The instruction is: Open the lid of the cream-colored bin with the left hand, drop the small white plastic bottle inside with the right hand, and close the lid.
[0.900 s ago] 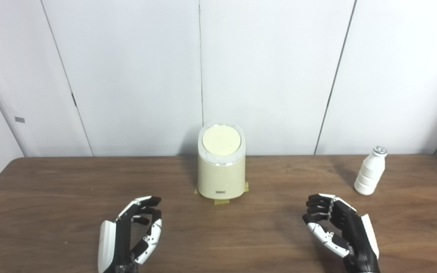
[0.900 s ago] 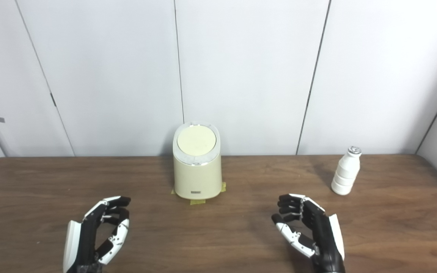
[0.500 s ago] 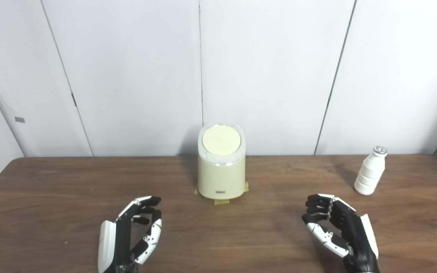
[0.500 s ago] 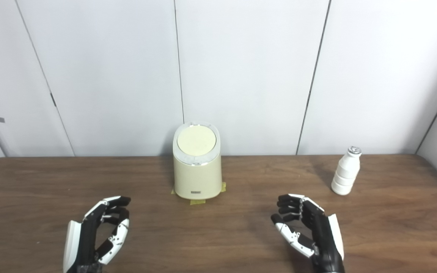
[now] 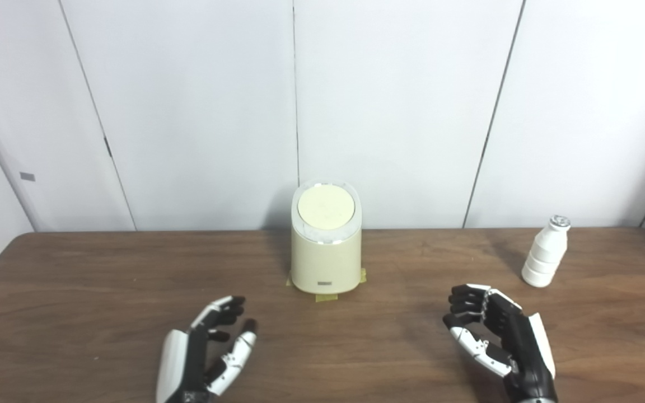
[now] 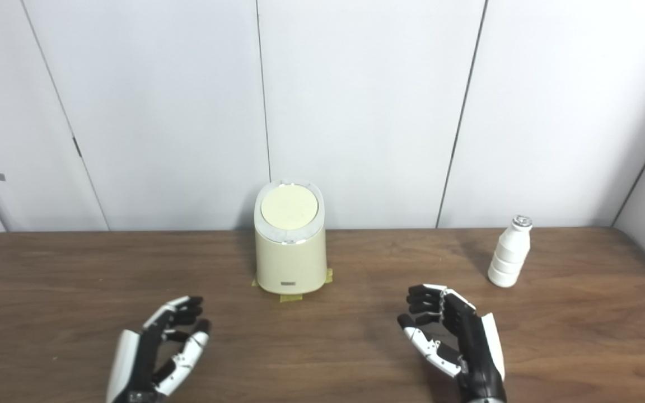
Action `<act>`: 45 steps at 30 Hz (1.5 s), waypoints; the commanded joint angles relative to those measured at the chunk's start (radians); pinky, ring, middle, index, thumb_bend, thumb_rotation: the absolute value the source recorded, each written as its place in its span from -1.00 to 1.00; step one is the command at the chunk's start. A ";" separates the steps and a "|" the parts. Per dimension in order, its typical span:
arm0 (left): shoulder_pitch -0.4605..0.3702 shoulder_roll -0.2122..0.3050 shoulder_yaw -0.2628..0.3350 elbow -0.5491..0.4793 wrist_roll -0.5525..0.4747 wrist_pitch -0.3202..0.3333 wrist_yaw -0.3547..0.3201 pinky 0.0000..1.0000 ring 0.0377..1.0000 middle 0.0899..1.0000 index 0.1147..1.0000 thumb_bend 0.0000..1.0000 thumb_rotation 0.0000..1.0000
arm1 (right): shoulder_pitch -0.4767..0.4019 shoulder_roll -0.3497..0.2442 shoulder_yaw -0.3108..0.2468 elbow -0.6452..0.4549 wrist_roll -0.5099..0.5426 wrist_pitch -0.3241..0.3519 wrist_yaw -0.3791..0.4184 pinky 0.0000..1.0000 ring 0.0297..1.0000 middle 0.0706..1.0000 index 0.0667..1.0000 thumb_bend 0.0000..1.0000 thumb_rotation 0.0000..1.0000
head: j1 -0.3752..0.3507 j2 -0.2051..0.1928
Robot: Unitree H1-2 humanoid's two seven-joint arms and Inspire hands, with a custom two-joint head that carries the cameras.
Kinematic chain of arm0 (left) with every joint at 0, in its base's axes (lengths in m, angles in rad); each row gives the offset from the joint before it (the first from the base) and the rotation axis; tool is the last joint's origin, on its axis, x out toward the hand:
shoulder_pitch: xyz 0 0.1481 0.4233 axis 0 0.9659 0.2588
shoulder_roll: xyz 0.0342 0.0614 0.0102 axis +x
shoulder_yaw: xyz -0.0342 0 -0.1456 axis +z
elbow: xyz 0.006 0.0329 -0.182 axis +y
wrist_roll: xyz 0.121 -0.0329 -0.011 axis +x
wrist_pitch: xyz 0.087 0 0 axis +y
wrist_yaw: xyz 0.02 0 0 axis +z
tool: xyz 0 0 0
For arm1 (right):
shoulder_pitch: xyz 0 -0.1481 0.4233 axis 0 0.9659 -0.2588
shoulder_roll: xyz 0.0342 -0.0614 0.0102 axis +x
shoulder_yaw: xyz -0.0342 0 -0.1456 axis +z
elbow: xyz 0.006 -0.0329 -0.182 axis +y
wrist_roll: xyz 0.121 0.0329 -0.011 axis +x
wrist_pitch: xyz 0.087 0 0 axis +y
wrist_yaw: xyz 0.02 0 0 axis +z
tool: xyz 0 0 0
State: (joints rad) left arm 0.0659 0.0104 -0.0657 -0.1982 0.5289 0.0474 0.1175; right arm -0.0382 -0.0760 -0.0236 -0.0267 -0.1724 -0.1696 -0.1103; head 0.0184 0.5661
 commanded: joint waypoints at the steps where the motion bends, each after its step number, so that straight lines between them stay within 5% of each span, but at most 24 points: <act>1: -0.014 0.013 0.001 -0.064 0.018 0.027 -0.010 0.49 0.61 0.63 0.61 0.45 0.70 | -0.020 0.003 0.004 0.017 -0.025 -0.026 -0.013 0.01 0.14 0.16 0.15 -0.47 -0.72 | 0.003 -0.001; 10: -0.163 0.069 0.024 -0.162 0.071 0.232 -0.099 0.73 0.85 0.84 0.80 0.63 0.87 | -0.030 0.004 0.002 0.038 -0.029 -0.030 -0.021 0.04 0.16 0.17 0.16 -0.48 -0.68 | 0.008 -0.004; 18: -0.389 0.108 0.009 -0.176 0.191 0.415 -0.217 0.78 0.94 0.98 0.92 0.66 0.81 | -0.041 -0.001 -0.001 0.056 -0.020 -0.040 -0.022 0.04 0.16 0.17 0.17 -0.49 -0.68 | 0.015 -0.012; 26: -0.565 0.096 -0.013 -0.082 0.438 0.422 -0.363 0.98 1.00 0.99 0.94 0.72 0.72 | -0.043 0.000 0.000 0.056 -0.026 -0.042 -0.025 0.01 0.15 0.17 0.16 -0.49 -0.66 | 0.019 -0.014; 32: -0.652 0.079 -0.036 0.009 0.528 0.422 -0.383 1.00 1.00 1.00 0.90 0.72 0.49 | -0.049 -0.001 0.002 0.068 -0.026 -0.050 -0.027 0.02 0.16 0.17 0.17 -0.49 -0.63 | 0.018 -0.016; 39: -0.754 0.079 -0.057 0.140 0.603 0.422 -0.430 1.00 1.00 0.99 0.90 0.54 0.58 | -0.054 0.000 0.006 0.076 -0.025 -0.052 -0.031 0.00 0.15 0.15 0.15 -0.49 -0.59 | 0.018 -0.018; 45: -0.836 0.066 -0.057 0.289 0.643 0.422 -0.424 1.00 1.00 1.00 0.95 0.59 0.58 | -0.059 0.003 0.008 0.083 -0.020 -0.044 -0.029 0.02 0.16 0.16 0.16 -0.47 -0.58 | 0.013 -0.025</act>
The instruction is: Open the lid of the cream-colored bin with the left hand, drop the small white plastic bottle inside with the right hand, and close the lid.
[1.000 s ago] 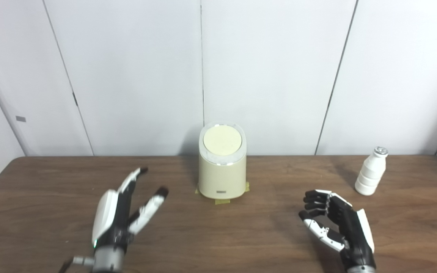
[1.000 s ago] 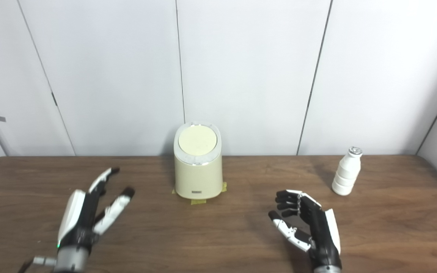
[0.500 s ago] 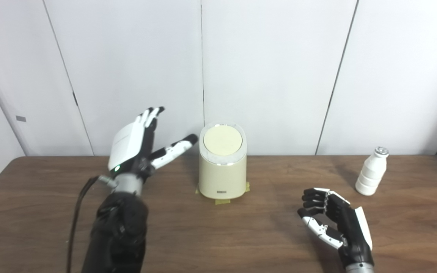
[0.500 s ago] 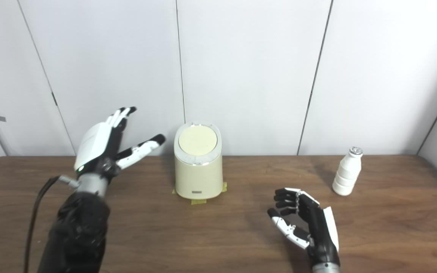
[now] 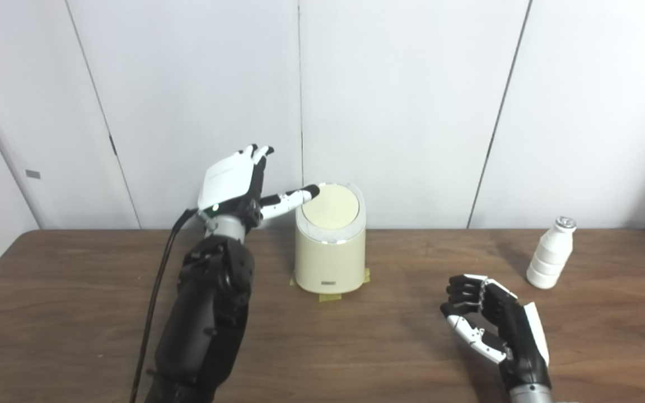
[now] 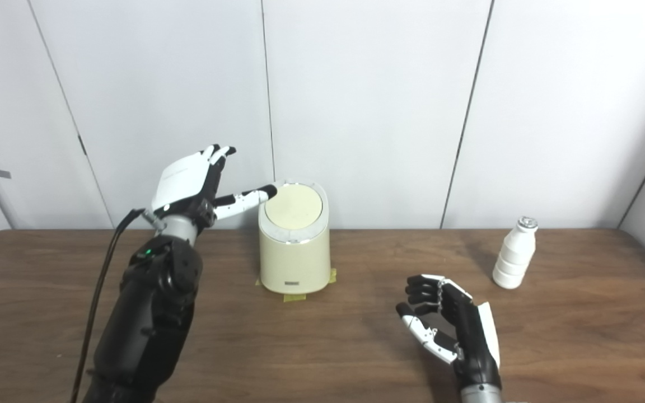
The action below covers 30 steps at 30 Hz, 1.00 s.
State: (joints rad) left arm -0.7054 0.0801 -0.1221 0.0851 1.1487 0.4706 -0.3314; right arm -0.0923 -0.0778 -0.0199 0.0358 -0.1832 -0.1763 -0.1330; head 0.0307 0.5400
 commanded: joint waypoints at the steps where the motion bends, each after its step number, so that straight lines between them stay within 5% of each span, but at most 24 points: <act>1: -0.074 -0.006 -0.001 0.029 0.027 -0.001 0.031 1.00 1.00 1.00 0.95 0.60 0.57 | -0.005 0.006 0.005 0.022 -0.010 -0.039 -0.007 0.02 0.15 0.16 0.16 -0.47 -0.60 | 0.001 -0.001; 13: -0.152 -0.045 0.026 0.204 0.100 -0.001 0.018 1.00 1.00 1.00 0.97 0.63 0.54 | -0.005 0.006 0.010 0.027 -0.022 -0.052 -0.021 0.01 0.14 0.15 0.15 -0.47 -0.59 | -0.009 0.000; 22: -0.147 -0.064 0.004 0.262 0.097 -0.001 0.051 1.00 1.00 1.00 0.92 0.68 0.42 | -0.004 0.003 0.012 0.016 -0.021 -0.037 -0.023 0.02 0.15 0.16 0.16 -0.48 -0.63 | -0.013 0.001; 30: -0.146 -0.076 0.002 0.283 0.118 -0.001 0.059 1.00 1.00 1.00 0.92 0.70 0.55 | -0.006 0.005 0.013 0.019 -0.023 -0.032 -0.026 0.03 0.16 0.17 0.16 -0.48 -0.60 | -0.016 0.000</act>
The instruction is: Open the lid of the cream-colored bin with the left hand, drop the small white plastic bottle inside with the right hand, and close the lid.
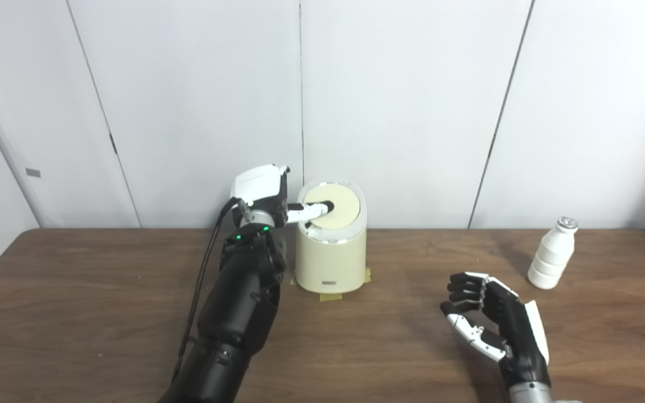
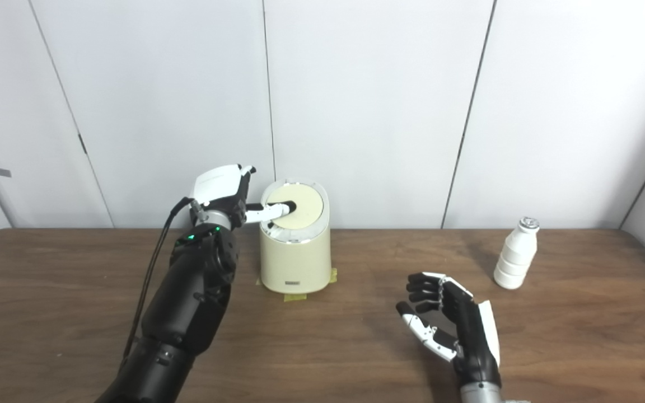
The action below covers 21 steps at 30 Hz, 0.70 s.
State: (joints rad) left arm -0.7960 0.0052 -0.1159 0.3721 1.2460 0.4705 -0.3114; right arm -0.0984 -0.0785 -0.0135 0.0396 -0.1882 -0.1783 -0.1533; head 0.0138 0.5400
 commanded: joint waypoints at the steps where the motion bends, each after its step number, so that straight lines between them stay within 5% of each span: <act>1: -0.056 -0.002 -0.006 0.000 0.023 -0.001 0.041 1.00 1.00 1.00 0.92 0.71 0.57 | 0.000 0.006 0.006 0.013 -0.019 -0.027 -0.006 0.03 0.16 0.17 0.16 -0.48 -0.57 | 0.000 0.000; 10: -0.060 0.003 -0.030 0.015 0.031 -0.001 0.045 1.00 1.00 1.00 0.93 0.80 0.52 | 0.002 0.009 0.009 0.008 -0.023 -0.026 -0.007 0.02 0.15 0.16 0.16 -0.48 -0.60 | -0.003 0.003; 19: -0.049 0.042 -0.120 0.040 0.205 -0.001 0.063 1.00 1.00 1.00 0.87 1.00 -0.52 | -0.001 0.009 0.009 0.009 -0.024 -0.026 -0.010 0.02 0.15 0.17 0.16 -0.47 -0.62 | -0.002 0.004; 21: -0.049 0.056 -0.144 0.047 0.238 -0.001 0.059 1.00 1.00 1.00 0.88 1.00 -0.56 | -0.001 0.009 0.010 0.010 -0.026 -0.028 -0.011 0.02 0.15 0.17 0.16 -0.48 -0.62 | -0.002 0.004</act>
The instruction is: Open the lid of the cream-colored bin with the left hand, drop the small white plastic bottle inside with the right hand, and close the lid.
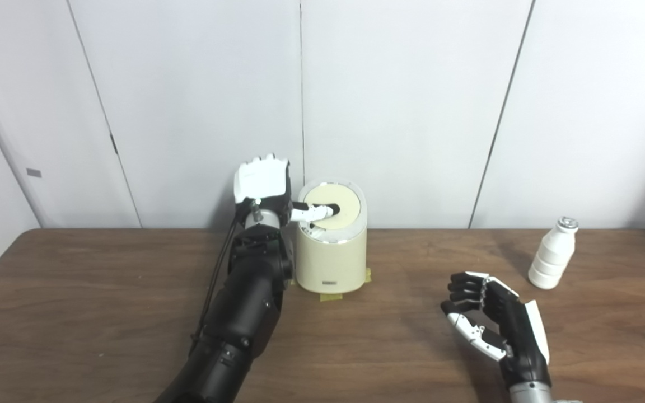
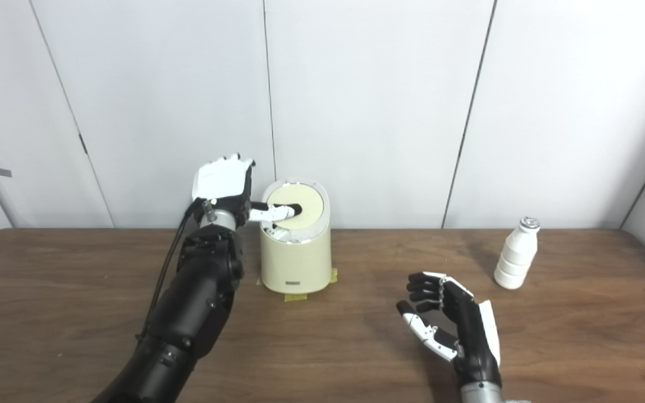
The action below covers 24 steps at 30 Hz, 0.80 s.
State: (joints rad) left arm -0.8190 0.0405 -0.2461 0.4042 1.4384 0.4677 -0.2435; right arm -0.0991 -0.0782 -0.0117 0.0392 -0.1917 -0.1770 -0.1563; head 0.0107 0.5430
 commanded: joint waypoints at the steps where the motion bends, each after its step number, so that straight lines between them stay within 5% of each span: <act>1: -0.025 0.027 -0.022 0.014 0.058 0.002 -0.016 1.00 1.00 1.00 0.89 1.00 -0.62 | -0.002 0.008 0.008 0.013 -0.022 -0.032 -0.008 0.01 0.15 0.17 0.16 -0.48 -0.64 | 0.001 0.001; 10: -0.018 0.037 -0.015 0.025 0.104 0.002 -0.040 1.00 1.00 1.00 0.89 1.00 -0.59 | -0.004 0.008 0.008 0.018 -0.021 -0.041 -0.009 0.01 0.15 0.17 0.16 -0.49 -0.69 | -0.001 -0.001; 13: -0.015 0.031 0.006 0.032 0.104 0.002 -0.013 1.00 1.00 0.99 0.87 0.95 -0.22 | -0.004 0.006 0.008 0.019 -0.020 -0.041 -0.008 0.01 0.15 0.17 0.16 -0.48 -0.66 | -0.001 0.000; 15: -0.015 0.026 0.025 0.033 0.080 0.002 0.010 1.00 1.00 0.98 0.86 0.70 0.59 | -0.004 0.007 0.009 0.018 -0.021 -0.039 -0.008 0.01 0.15 0.16 0.16 -0.48 -0.64 | -0.001 -0.001; 17: -0.017 0.027 0.036 0.027 0.049 0.002 0.024 1.00 1.00 0.97 0.85 0.63 0.92 | -0.003 0.009 0.009 0.016 -0.022 -0.035 -0.009 0.01 0.14 0.16 0.15 -0.47 -0.65 | -0.002 -0.001; 24: -0.023 -0.028 0.177 -0.047 -0.092 0.002 0.013 1.00 1.00 0.96 0.89 0.66 1.00 | -0.005 0.008 0.011 0.025 -0.024 -0.043 -0.012 0.01 0.14 0.16 0.15 -0.47 -0.59 | -0.004 -0.004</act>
State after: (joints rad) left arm -0.7802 0.0201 -0.0913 0.3996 1.3664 0.4649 -0.2528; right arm -0.1026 -0.0780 -0.0095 0.0430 -0.1921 -0.1778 -0.1600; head 0.0061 0.5384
